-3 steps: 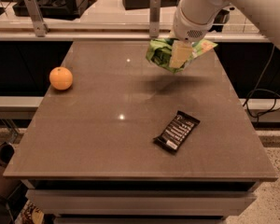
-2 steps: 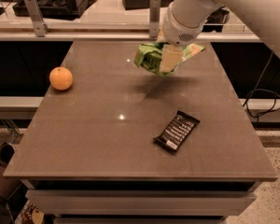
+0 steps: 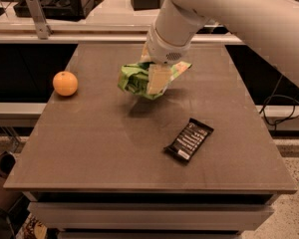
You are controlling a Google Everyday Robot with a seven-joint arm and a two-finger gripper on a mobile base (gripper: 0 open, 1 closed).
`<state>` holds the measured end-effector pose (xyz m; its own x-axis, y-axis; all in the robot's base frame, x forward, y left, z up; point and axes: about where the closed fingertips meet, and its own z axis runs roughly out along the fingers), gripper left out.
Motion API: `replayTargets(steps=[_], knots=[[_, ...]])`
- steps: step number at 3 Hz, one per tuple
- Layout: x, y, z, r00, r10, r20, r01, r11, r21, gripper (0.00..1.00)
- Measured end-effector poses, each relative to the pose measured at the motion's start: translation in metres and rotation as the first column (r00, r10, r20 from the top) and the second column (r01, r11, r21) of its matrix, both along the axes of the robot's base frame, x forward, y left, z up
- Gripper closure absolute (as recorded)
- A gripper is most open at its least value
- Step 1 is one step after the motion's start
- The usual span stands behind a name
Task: Move green rice chip bag near orange
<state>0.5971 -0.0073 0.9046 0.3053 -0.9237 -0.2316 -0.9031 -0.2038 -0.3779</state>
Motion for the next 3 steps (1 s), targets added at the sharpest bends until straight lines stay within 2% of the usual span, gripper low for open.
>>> replayTargets(steps=[1,2,3], knots=[[-0.024,0.043,-0.004,0.9965,0.083,0.004,-0.083,0.996,-0.032,1.0],[-0.036,0.081,-0.001,0.9872,0.157,0.024,-0.155,0.985,-0.073,1.0],[-0.036,0.109,-0.001,0.9752,0.218,0.039,-0.213,0.972,-0.101,1.0]])
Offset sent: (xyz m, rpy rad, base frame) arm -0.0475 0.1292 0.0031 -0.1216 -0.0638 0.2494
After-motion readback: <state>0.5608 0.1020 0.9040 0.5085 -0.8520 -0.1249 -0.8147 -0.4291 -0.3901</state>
